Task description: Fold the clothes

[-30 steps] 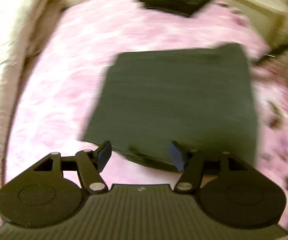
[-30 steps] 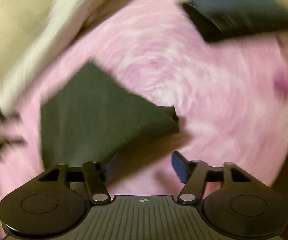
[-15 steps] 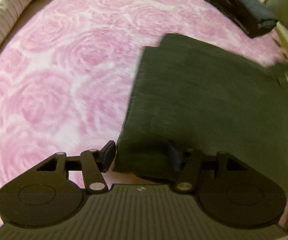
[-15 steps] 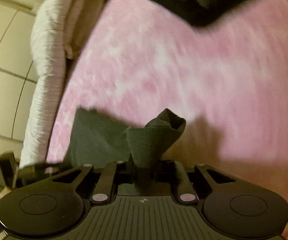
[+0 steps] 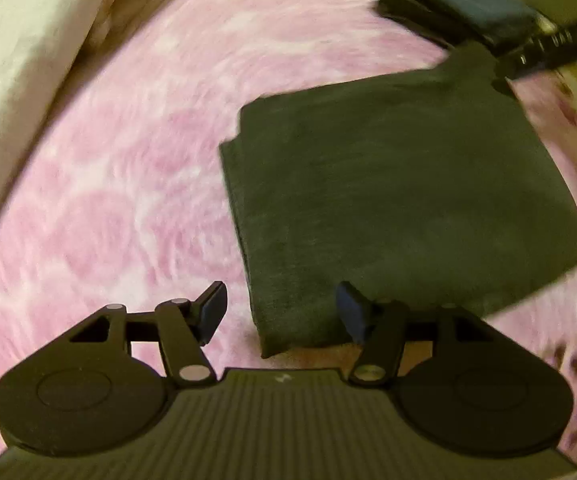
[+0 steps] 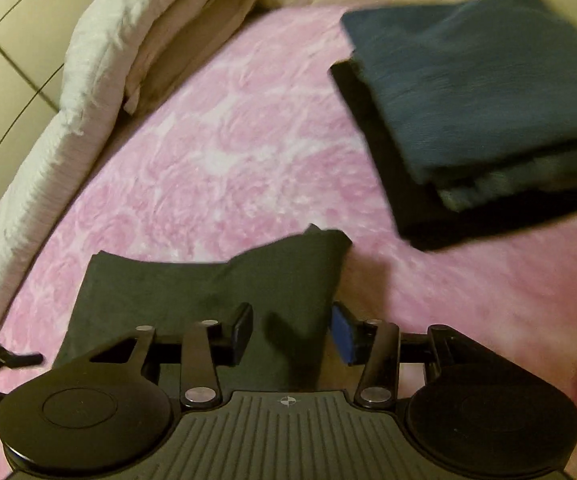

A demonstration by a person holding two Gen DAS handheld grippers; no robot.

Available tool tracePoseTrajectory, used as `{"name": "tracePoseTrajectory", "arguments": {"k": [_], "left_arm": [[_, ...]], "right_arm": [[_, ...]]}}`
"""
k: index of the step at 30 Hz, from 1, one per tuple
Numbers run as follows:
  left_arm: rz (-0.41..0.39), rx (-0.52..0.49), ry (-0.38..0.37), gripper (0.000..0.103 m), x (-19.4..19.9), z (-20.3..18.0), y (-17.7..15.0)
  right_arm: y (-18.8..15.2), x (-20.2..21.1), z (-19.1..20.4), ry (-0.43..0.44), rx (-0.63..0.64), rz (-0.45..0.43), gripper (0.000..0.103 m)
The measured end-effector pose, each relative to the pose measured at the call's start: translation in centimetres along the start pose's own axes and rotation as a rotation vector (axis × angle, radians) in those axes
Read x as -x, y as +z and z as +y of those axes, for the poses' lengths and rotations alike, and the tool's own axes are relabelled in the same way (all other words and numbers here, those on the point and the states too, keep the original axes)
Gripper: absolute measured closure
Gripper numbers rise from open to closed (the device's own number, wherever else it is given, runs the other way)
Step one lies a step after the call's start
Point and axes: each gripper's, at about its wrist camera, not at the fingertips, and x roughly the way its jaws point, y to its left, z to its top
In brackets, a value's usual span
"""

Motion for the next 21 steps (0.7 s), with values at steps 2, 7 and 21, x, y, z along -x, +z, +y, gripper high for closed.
{"name": "tracePoseTrajectory", "arguments": {"k": [2,7,21], "left_arm": [[-0.019,-0.064,-0.026,0.049,0.2,-0.9,-0.3],[-0.017,-0.159,-0.04,0.048,-3.0,-2.2,-1.5],[-0.012,-0.132,-0.025,0.052,-2.0,-2.9,-3.1]], "right_arm": [[-2.5,3.2,2.3,0.013,0.034,-0.035,0.057],[-10.4,4.0,7.8,0.104,0.179,0.06,0.057],[-15.9,2.2,11.0,-0.041,0.301,0.11,0.059]]}}
